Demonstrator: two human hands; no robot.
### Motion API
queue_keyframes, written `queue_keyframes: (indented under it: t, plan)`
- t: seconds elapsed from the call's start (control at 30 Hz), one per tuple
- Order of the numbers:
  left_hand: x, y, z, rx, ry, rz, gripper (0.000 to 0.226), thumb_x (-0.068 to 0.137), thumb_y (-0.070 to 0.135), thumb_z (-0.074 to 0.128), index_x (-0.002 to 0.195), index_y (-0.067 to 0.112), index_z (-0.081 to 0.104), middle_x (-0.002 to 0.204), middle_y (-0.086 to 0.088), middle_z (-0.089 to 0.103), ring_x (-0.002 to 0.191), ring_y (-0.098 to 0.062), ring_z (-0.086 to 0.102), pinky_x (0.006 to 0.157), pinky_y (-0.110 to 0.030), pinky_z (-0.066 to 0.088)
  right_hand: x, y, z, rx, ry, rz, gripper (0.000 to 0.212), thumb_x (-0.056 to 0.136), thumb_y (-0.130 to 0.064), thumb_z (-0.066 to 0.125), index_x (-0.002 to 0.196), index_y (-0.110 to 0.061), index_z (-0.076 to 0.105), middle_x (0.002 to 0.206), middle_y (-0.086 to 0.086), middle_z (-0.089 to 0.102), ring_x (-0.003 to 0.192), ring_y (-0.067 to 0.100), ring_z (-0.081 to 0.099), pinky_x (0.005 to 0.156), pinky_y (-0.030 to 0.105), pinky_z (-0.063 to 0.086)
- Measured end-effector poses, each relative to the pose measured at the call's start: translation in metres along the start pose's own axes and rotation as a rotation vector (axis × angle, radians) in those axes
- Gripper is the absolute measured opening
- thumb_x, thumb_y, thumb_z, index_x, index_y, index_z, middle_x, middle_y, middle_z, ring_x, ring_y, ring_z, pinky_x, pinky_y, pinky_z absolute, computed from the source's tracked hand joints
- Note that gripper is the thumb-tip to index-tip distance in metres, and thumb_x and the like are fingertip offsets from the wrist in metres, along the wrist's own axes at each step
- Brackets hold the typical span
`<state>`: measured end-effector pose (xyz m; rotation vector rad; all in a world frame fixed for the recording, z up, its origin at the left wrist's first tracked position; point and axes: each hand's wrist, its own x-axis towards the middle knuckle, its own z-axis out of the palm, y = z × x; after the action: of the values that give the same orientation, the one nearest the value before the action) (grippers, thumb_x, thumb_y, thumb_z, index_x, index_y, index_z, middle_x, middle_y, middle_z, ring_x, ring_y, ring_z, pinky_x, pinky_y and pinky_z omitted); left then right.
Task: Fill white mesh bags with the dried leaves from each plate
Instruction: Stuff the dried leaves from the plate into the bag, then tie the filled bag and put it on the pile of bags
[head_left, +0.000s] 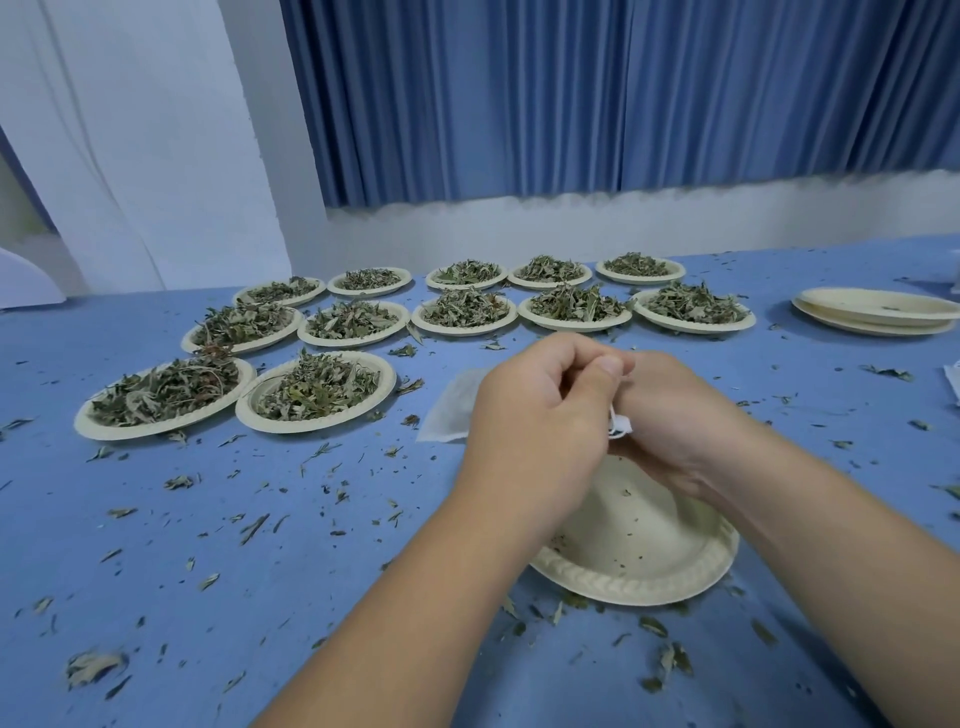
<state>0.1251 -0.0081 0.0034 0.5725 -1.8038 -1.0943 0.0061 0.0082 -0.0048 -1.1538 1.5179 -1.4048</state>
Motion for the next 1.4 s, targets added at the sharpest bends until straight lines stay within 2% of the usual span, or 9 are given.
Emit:
queue_keyframes:
  t: [0.17,0.33,0.43,0.6,0.73,0.93,1.07,1.2,1.4]
  plan:
    - [0.004,-0.001,-0.004,-0.019,0.113,0.035,0.025,0.094,0.013,0.059,0.076,0.028,0.068,0.061,0.019,0.06,0.059,0.003,0.053,0.059,-0.012,0.042,-0.006,-0.008,-0.016,0.306,-0.19,0.048,0.029,0.086,-0.006,0.059,0.113,0.005,0.061,0.095,0.013,0.064,0.073,0.017,0.063,0.061,0.026,0.053]
    - [0.005,-0.007,-0.004,-0.114,0.126,-0.065,0.022,0.093,0.015,0.061,0.074,0.021,0.071,0.06,0.012,0.063,0.06,-0.004,0.056,0.061,-0.022,0.048,-0.008,-0.011,-0.025,0.319,-0.211,0.054,0.051,0.067,0.003,0.065,0.118,0.007,0.056,0.095,0.016,0.06,0.079,0.018,0.061,0.066,0.025,0.053]
    - [-0.001,-0.007,0.004,-0.092,0.042,-0.069,0.02,0.091,0.013,0.062,0.075,0.019,0.073,0.063,0.007,0.067,0.059,0.0,0.057,0.059,-0.015,0.048,-0.008,-0.007,-0.015,0.194,-0.053,0.039,0.024,0.073,0.021,0.051,0.089,0.006,0.061,0.077,0.016,0.056,0.067,0.02,0.055,0.063,0.029,0.047]
    - [-0.004,-0.002,0.008,-0.159,-0.006,-0.021,0.019,0.093,0.007,0.059,0.082,0.015,0.072,0.053,0.017,0.059,0.044,0.006,0.048,0.047,-0.005,0.035,-0.007,-0.002,-0.01,0.081,0.127,-0.03,0.031,0.077,0.013,0.055,0.06,-0.013,0.05,0.052,0.005,0.054,0.05,0.018,0.05,0.05,0.028,0.042]
    - [0.001,0.006,0.004,-0.203,0.082,0.066,0.022,0.095,0.007,0.057,0.082,0.017,0.072,0.054,0.017,0.057,0.044,0.003,0.047,0.047,-0.007,0.036,-0.014,-0.011,-0.015,0.316,-0.001,-0.121,0.004,0.084,-0.004,0.065,0.086,-0.006,0.062,0.081,0.012,0.061,0.071,0.02,0.058,0.069,0.034,0.049]
    - [0.014,0.017,0.023,-0.404,0.112,-0.05,0.027,0.096,0.012,0.057,0.079,0.021,0.076,0.053,0.009,0.05,0.041,-0.005,0.037,0.04,-0.018,0.031,-0.045,-0.012,-0.058,0.28,-0.193,-0.241,0.056,0.081,-0.017,0.067,0.134,-0.018,0.05,0.132,0.004,0.057,0.119,0.023,0.058,0.101,0.04,0.046]
    - [0.029,0.037,0.078,-0.62,-0.074,-0.138,0.029,0.096,0.008,0.053,0.076,0.014,0.074,0.049,0.004,0.039,0.034,-0.006,0.027,0.037,-0.014,0.024,-0.064,-0.014,-0.102,-0.099,-0.042,-0.299,0.061,0.076,0.005,0.073,0.126,-0.025,0.055,0.108,-0.009,0.068,0.103,0.004,0.062,0.085,0.023,0.051]
    - [0.044,0.056,0.15,-0.853,-0.204,-0.265,0.023,0.096,0.002,0.049,0.081,0.003,0.067,0.051,-0.001,0.035,0.032,-0.005,0.023,0.033,-0.012,0.02,-0.083,-0.015,-0.162,-0.156,0.123,-0.289,0.034,0.076,0.011,0.067,0.103,-0.008,0.065,0.094,0.01,0.073,0.087,0.015,0.068,0.078,0.026,0.054]
    - [0.057,0.056,0.262,-0.92,-0.241,-0.382,0.014,0.096,0.006,0.052,0.095,0.004,0.065,0.058,-0.001,0.053,0.037,-0.009,0.034,0.034,-0.016,0.025,-0.119,-0.003,-0.274,-0.291,0.488,-0.188,0.035,0.075,-0.011,0.078,0.106,-0.02,0.067,0.098,-0.005,0.074,0.094,0.01,0.068,0.078,0.023,0.055]
